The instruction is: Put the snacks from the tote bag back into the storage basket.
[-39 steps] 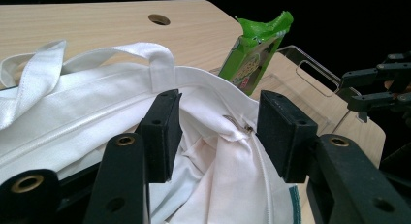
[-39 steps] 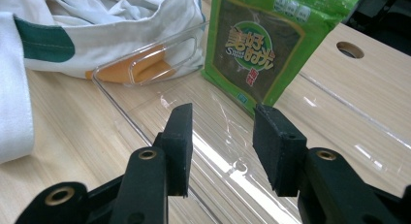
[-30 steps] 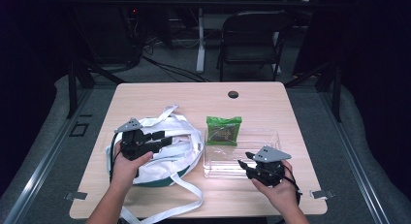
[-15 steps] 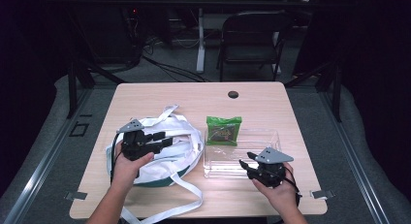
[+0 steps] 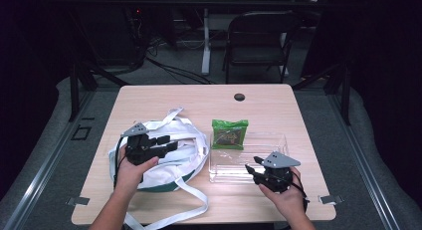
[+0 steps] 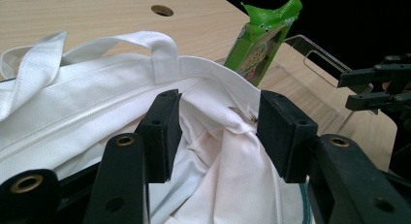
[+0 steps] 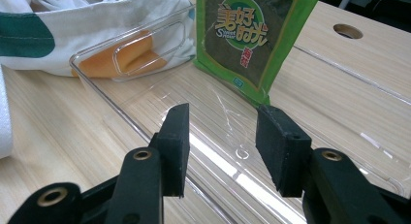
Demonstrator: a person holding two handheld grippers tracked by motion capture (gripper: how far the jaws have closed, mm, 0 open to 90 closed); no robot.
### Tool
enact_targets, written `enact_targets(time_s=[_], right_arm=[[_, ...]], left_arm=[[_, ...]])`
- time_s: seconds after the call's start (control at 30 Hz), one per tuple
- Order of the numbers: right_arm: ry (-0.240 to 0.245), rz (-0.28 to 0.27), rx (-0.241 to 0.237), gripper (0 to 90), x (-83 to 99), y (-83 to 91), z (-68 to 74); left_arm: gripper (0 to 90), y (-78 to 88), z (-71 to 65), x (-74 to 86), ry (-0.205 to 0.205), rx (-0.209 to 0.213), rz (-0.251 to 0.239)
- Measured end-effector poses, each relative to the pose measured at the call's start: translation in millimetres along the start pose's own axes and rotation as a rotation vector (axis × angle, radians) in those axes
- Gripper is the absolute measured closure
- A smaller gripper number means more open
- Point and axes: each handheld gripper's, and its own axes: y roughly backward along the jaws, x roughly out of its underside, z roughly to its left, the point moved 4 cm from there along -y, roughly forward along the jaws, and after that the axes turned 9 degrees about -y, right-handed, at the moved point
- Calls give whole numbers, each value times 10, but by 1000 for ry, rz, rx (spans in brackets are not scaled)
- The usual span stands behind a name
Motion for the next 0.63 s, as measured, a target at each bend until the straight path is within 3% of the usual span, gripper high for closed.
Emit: enact_targets(time_s=[0.53,0.63], right_arm=[[6,10,-7,551,-50,-3,-21],[43,23,-5,513,-172,-8,-47]], left_arm=[[503,20,37,5,19,-15,-1],[496,31,50,-4,22,-20,-3]])
